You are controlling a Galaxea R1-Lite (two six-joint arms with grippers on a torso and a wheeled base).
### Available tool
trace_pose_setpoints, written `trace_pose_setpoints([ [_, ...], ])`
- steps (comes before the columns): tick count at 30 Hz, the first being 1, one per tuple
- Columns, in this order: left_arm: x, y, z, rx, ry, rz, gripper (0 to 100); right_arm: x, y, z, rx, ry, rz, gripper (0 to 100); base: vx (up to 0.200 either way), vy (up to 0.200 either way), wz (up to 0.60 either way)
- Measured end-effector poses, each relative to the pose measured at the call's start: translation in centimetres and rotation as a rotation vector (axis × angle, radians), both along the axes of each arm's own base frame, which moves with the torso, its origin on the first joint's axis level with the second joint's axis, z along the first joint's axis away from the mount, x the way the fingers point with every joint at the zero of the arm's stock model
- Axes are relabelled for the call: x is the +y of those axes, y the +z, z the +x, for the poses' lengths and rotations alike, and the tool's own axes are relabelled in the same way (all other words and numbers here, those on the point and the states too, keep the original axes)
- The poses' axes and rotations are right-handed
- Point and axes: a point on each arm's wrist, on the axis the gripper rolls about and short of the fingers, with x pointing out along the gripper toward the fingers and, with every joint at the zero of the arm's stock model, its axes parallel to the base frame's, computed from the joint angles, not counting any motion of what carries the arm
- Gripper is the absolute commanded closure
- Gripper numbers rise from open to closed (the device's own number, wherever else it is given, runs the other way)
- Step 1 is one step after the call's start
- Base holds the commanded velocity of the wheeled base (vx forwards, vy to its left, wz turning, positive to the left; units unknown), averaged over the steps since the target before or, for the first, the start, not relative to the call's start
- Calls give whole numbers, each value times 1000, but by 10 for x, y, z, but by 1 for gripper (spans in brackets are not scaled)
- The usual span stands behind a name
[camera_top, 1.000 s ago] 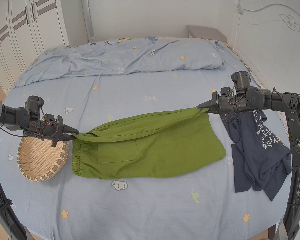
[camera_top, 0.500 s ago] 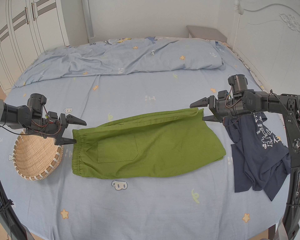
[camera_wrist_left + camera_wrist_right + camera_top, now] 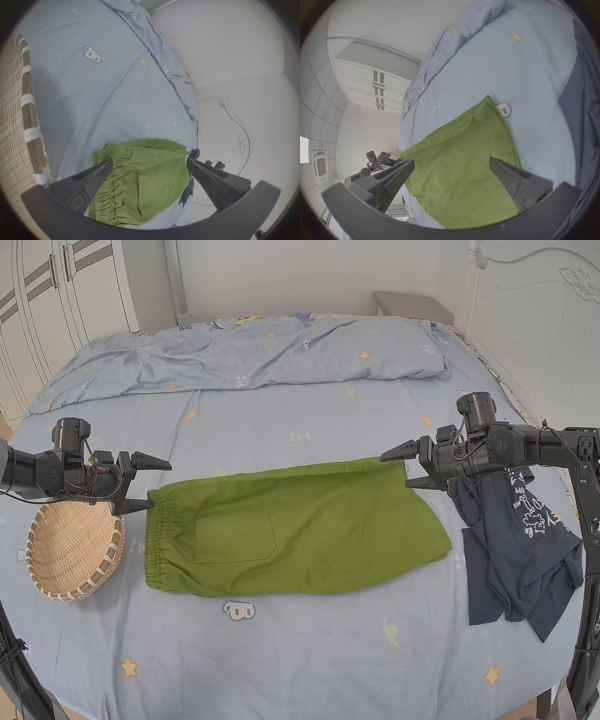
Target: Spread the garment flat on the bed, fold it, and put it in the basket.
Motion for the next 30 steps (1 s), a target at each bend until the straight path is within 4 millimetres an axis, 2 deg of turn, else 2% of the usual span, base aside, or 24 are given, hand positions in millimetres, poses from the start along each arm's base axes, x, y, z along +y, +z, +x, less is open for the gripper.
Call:
trace_pose_setpoints([
  [10,3,-2,6,-66,75,5,0,-4,10,-27,-1,1,2,0,0,0,0],
  [17,0,-11,4,-101,115,33,0,-10,20,-73,15,6,3,0,0,0,0],
  [22,-5,-16,-12,-128,117,44,0,-15,22,-109,-6,7,11,0,0,0,0],
  [30,-26,-28,-56,-250,84,78,0,-23,29,-158,-84,3,43,0,0,0,0],
])
